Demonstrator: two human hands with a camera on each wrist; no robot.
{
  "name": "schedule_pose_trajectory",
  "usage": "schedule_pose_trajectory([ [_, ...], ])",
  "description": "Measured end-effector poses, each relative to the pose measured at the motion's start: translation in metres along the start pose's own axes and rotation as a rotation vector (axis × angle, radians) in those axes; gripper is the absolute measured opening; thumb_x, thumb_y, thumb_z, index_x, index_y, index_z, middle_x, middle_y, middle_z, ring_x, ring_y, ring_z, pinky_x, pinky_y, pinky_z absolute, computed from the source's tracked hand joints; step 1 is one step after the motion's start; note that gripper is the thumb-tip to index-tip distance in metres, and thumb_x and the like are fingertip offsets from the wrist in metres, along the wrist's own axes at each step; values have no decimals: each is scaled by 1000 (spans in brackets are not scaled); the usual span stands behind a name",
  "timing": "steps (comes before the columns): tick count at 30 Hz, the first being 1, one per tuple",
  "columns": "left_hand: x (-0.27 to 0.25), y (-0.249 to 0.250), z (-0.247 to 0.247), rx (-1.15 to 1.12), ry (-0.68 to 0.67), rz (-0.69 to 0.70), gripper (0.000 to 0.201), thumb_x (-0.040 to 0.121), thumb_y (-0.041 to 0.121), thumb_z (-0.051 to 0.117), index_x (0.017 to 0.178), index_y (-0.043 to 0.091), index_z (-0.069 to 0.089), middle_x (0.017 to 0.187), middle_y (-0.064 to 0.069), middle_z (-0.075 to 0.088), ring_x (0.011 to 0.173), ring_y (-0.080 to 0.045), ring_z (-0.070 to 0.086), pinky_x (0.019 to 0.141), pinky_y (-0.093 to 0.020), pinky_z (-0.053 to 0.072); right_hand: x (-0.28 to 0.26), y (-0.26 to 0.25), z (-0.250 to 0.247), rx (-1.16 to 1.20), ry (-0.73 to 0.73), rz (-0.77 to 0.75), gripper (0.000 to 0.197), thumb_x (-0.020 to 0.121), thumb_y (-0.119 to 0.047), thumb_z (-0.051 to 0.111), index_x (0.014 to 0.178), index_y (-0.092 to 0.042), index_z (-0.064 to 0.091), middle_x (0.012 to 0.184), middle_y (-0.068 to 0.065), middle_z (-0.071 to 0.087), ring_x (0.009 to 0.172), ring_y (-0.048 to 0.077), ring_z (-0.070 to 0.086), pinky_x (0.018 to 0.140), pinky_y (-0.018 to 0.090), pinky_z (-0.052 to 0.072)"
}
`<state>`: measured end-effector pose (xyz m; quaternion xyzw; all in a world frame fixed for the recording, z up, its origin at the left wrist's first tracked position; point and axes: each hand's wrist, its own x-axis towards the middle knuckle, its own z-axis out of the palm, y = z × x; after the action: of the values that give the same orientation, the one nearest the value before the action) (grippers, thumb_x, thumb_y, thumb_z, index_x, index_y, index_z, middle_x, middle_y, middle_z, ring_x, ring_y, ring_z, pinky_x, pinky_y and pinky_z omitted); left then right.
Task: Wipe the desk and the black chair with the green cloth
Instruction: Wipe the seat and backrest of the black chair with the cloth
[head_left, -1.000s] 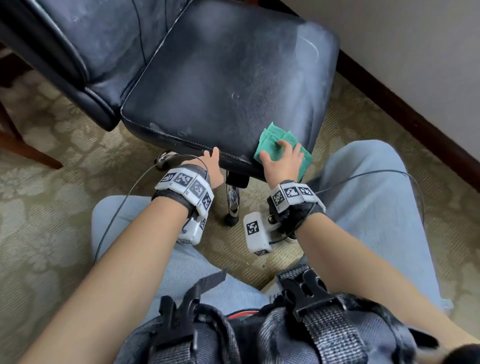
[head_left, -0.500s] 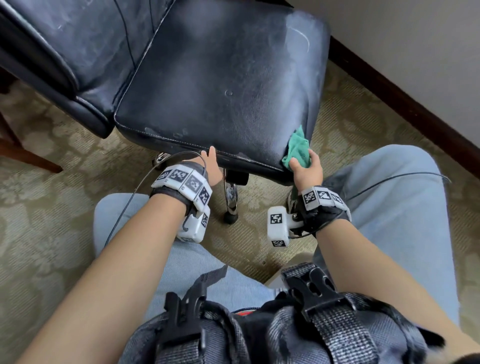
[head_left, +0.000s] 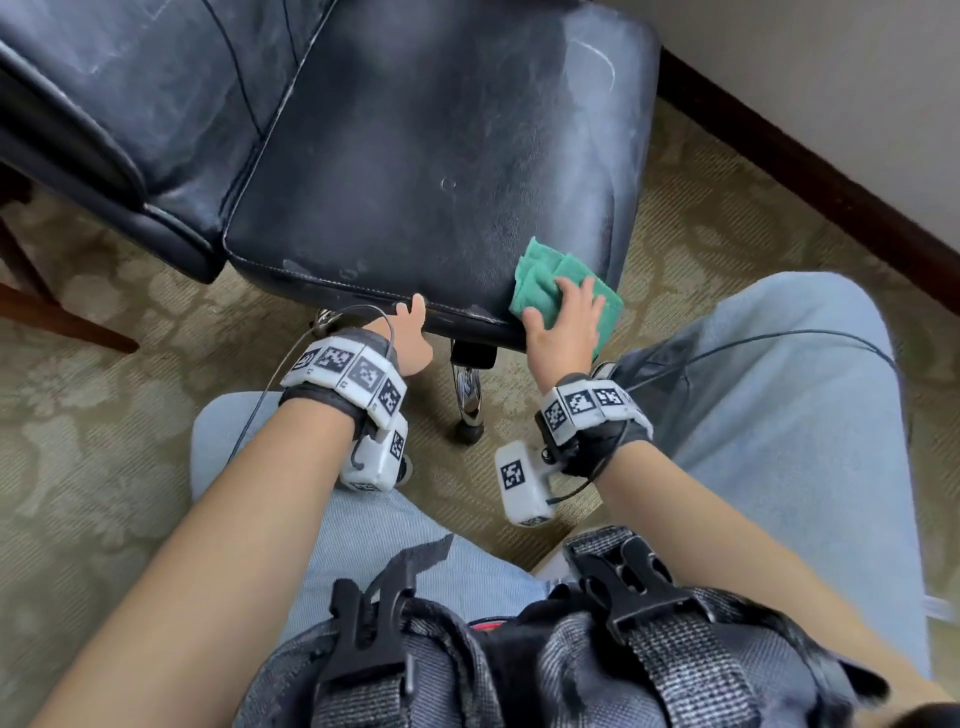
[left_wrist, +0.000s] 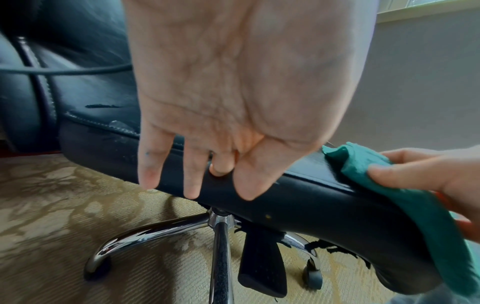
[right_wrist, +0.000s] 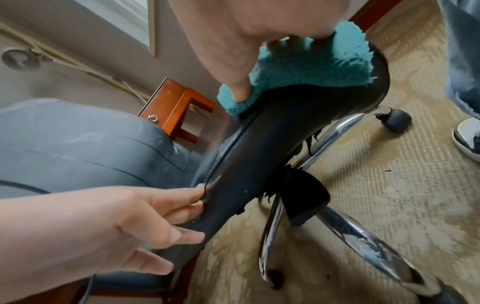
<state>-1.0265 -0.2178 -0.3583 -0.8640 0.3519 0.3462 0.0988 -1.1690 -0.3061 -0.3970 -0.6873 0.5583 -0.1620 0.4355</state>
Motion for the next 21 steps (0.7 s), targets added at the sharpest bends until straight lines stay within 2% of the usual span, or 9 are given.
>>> schedule_pose_trajectory([
  [3,2,-10,-2,-28,-28,2,64,97,6,38,152,11,6,155,-14,20,140,-31,25,112,-36,21,-4,0,2,-11,6,-51,34,90,-14,57,123,-9,50,157,7,16,146,27,4,116,44,10],
  [6,0,-11,-3,-56,-30,4,64,97,6,37,152,12,5,156,-13,17,141,-30,24,112,-35,21,-11,-14,16,-110,-89,-144,24,87,-14,60,109,-9,53,157,2,20,146,26,3,115,50,6],
  [9,1,-14,-8,-96,-91,14,60,100,7,32,151,12,1,157,-13,12,141,-30,24,109,-30,22,-11,-34,34,-222,-193,-244,23,88,-16,61,110,-13,55,157,-1,20,147,24,3,115,49,1],
  [12,4,-34,-6,-237,-157,89,72,93,-1,36,152,24,2,157,-9,17,140,-29,28,111,-27,25,-6,-44,47,-307,-203,-261,25,88,-16,60,113,-16,54,157,-1,19,147,22,2,116,48,-1],
  [14,5,-48,-2,-427,-52,125,71,89,-7,38,151,21,18,153,-8,29,138,-27,33,111,-25,26,-7,-47,50,-309,-178,-256,25,88,-16,60,112,-16,54,157,-1,21,147,21,3,116,47,-2],
  [16,8,-56,-3,-536,163,105,61,89,-10,38,146,11,30,144,-11,43,131,-26,41,102,-16,28,-12,-50,54,-245,-164,-246,24,87,-15,61,110,-15,55,156,-1,24,147,20,5,116,45,-2],
  [17,10,-58,-6,-541,270,93,60,89,-9,39,145,10,31,141,-13,45,130,-26,41,103,-19,29,-14,-52,56,-206,-167,-240,25,87,-16,61,111,-15,55,155,-1,25,147,20,5,116,45,-2],
  [19,14,-58,-12,-437,373,66,66,86,-5,41,147,16,29,147,-12,35,134,-28,34,110,-33,28,-20,-56,62,-199,-193,-238,35,86,-23,63,120,-18,53,156,-1,22,147,20,3,116,45,-3],
  [21,19,-59,-13,-285,318,39,70,86,0,42,149,24,23,155,-5,17,140,-27,20,112,-40,26,-21,-55,65,-285,-216,-255,51,87,-35,62,133,-25,44,158,-2,15,147,20,0,116,47,-3],
])
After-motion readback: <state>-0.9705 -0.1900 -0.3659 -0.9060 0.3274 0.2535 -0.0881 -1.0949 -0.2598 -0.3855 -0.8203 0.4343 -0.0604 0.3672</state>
